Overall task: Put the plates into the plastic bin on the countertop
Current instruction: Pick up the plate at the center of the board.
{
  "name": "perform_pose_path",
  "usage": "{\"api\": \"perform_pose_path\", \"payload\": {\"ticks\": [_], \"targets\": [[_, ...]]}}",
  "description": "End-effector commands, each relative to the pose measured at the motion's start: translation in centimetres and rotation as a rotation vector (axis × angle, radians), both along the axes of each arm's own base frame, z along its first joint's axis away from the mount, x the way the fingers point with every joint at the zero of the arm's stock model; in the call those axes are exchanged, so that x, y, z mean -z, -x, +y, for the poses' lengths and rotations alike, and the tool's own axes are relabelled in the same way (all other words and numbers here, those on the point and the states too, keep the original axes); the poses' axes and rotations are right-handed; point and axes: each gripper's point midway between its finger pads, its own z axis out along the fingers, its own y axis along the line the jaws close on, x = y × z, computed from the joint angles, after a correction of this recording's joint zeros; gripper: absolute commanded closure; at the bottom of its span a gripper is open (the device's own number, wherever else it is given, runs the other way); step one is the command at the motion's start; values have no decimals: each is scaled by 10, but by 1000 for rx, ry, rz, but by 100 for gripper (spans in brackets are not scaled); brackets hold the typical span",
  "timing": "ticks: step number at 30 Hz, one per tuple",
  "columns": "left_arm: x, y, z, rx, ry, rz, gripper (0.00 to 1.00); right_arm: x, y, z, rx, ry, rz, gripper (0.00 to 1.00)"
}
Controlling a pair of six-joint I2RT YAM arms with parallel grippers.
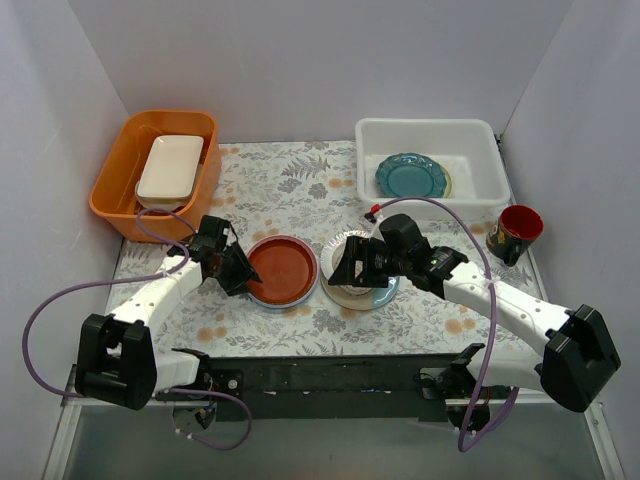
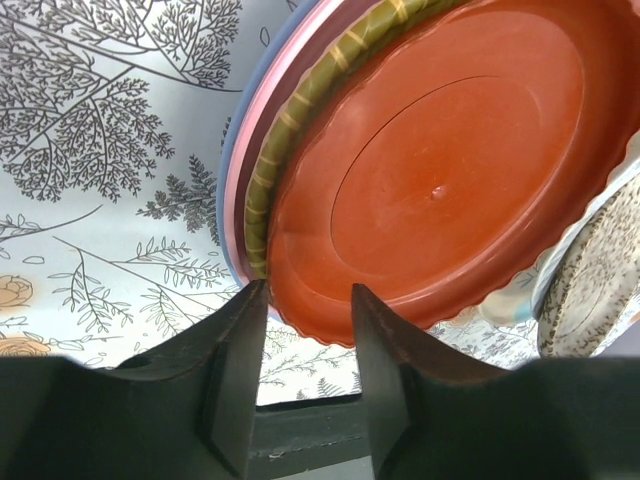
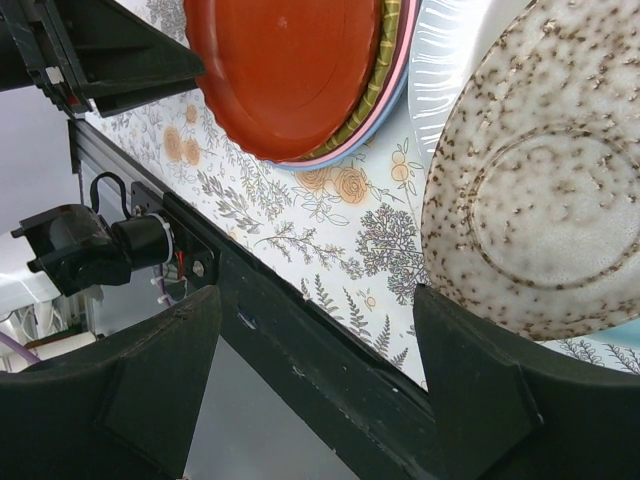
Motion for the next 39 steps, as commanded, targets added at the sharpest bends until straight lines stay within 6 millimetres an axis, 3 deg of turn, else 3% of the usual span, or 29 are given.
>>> {"api": "perform_pose_path", "payload": {"ticks": [1,9,16,27,33,39], "targets": [[5,-3,-3,24,3,-6,64,-1,-3,6,-13,-21,-17,16],[15,-3,-5,35,11,10,71,5,-3,6,-14,-8,-5,16],[19,-3,-7,48,19,15,100,7,-4,7,-17,-6,-3,16],[2,-7,-9,56,40,-37,100,11,-3,6,-16,-1,7,15],[-32,-12,-15,61,84,-146,100,10,-3,7,-17,-4,5,15],[-53,-8,-24,80,155,-182,100,10,-2,8,-19,-9,14,15]]}}
